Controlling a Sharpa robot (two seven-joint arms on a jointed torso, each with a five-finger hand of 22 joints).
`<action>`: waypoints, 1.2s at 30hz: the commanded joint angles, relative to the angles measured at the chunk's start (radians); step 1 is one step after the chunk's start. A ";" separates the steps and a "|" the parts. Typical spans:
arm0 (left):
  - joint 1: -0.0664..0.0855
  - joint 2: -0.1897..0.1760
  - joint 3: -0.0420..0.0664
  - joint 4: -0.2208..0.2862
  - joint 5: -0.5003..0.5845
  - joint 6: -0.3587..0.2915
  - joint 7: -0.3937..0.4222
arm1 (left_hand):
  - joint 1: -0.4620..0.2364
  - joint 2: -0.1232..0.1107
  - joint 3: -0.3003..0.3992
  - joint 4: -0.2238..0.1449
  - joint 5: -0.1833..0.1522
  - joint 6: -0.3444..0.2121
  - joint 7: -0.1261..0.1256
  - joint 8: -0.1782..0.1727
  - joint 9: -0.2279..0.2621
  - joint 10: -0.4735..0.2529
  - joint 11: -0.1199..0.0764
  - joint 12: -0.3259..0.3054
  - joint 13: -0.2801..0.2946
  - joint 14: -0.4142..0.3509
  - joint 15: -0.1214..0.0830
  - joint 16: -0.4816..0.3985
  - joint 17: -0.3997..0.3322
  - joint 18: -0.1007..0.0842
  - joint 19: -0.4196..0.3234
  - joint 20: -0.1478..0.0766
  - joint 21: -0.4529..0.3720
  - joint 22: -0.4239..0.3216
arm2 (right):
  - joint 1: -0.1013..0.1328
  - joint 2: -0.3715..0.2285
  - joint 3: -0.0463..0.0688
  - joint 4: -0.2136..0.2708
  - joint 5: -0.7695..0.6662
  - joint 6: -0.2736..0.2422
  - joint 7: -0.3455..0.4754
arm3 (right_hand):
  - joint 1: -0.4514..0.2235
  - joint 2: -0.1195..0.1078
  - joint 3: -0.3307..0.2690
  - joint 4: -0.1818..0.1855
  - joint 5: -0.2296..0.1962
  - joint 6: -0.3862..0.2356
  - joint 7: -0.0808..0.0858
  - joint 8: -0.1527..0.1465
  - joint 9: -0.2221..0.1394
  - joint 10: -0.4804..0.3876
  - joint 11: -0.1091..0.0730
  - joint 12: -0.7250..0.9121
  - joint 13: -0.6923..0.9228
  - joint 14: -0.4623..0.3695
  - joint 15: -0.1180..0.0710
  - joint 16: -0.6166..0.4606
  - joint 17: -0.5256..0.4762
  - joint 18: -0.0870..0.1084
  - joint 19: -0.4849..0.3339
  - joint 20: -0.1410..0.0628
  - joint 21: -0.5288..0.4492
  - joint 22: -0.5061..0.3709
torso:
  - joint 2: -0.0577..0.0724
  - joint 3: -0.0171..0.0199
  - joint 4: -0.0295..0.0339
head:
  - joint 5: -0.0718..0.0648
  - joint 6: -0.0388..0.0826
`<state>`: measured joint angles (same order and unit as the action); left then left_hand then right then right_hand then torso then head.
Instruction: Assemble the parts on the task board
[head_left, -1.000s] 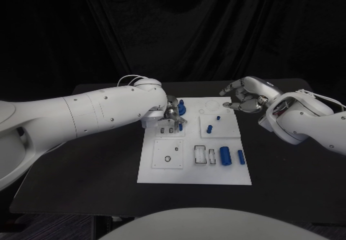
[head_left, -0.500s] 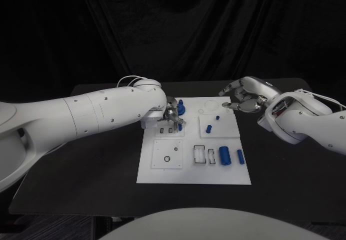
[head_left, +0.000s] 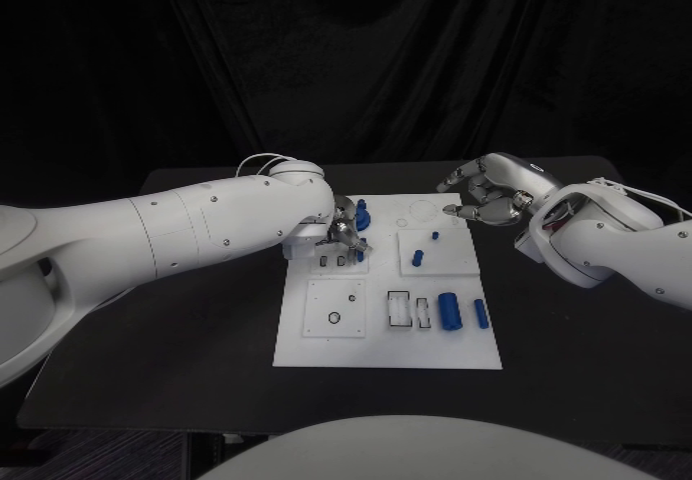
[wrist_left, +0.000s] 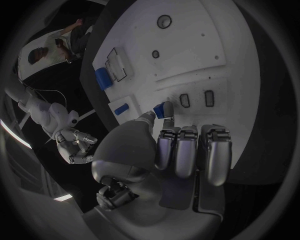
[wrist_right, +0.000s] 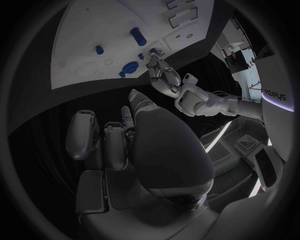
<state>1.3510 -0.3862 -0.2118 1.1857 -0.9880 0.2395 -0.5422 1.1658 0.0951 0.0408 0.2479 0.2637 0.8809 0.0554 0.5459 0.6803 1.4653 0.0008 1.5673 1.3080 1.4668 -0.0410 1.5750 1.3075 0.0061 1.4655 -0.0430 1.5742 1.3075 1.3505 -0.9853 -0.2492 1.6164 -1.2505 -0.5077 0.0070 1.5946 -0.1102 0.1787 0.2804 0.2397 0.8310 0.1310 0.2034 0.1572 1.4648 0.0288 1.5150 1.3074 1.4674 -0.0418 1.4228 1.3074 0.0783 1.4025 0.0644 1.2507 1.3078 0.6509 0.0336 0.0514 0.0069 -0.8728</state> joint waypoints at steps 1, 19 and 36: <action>-0.003 0.003 0.001 0.002 -0.001 0.019 0.008 | 0.014 0.000 0.008 -0.002 0.007 0.006 -0.001 -0.009 0.003 0.105 -0.010 0.004 0.263 0.104 -0.009 -0.004 0.263 -0.006 0.105 -0.007 -0.003 0.263 | -0.002 0.000 0.001 0.000 -0.006 0.002 -0.001 | -0.005 0.010 0.002 0.004 0.004 0.007 0.000 0.004 -0.002 0.007 0.008 -0.006 0.175 0.041 0.009 -0.001 0.090 0.001 0.002 0.009 -0.005 0.097 | -0.001 0.0002 0.0005 | -0.001 0.000; -0.005 -0.005 0.001 0.007 -0.001 0.017 0.004 | 0.030 -0.028 0.090 -0.034 0.165 0.027 -0.006 -0.065 0.047 0.105 -0.015 0.004 0.263 0.104 -0.014 -0.004 0.263 -0.006 0.105 -0.013 -0.003 0.263 | -0.003 0.005 0.001 -0.004 -0.006 0.007 0.007 | -0.009 0.020 0.008 0.006 0.012 0.017 0.001 0.008 -0.005 0.005 0.010 -0.007 0.173 0.040 0.011 -0.004 0.087 0.002 0.002 0.012 -0.008 0.097 | -0.001 -0.0001 0.0001 | 0.001 0.000; -0.006 -0.061 0.001 0.062 -0.001 -0.008 -0.004 | 0.006 -0.098 0.282 -0.101 0.317 0.055 -0.011 -0.101 0.118 0.105 -0.021 0.004 0.263 0.104 -0.020 -0.004 0.263 -0.006 0.105 -0.018 -0.003 0.263 | -0.005 0.000 0.001 -0.006 -0.006 0.018 0.004 | -0.014 0.024 0.008 0.008 0.013 0.020 0.001 0.009 -0.006 0.004 0.011 -0.008 0.172 0.039 0.012 -0.006 0.084 0.002 0.001 0.012 -0.010 0.097 | -0.001 -0.0004 0.0008 | 0.006 0.000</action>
<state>1.3475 -0.4455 -0.2118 1.2414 -0.9883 0.2421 -0.5469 1.1722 0.0066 0.3035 0.1602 0.5742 0.9297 0.0466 0.4470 0.7961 1.4665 -0.0124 1.5673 1.3079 1.4670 -0.0556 1.5750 1.3075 0.0061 1.4691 -0.0539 1.5742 1.3074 1.3477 -0.9835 -0.2492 1.6105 -1.2507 -0.4985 0.0133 1.5793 -0.0950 0.1824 0.2842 0.2477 0.8451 0.1309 0.2083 0.1525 1.4684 0.0323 1.5111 1.3074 1.4641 -0.0384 1.4228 1.3074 0.0783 1.4026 0.0716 1.2466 1.3075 0.6497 0.0336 0.0514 0.0123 -0.8725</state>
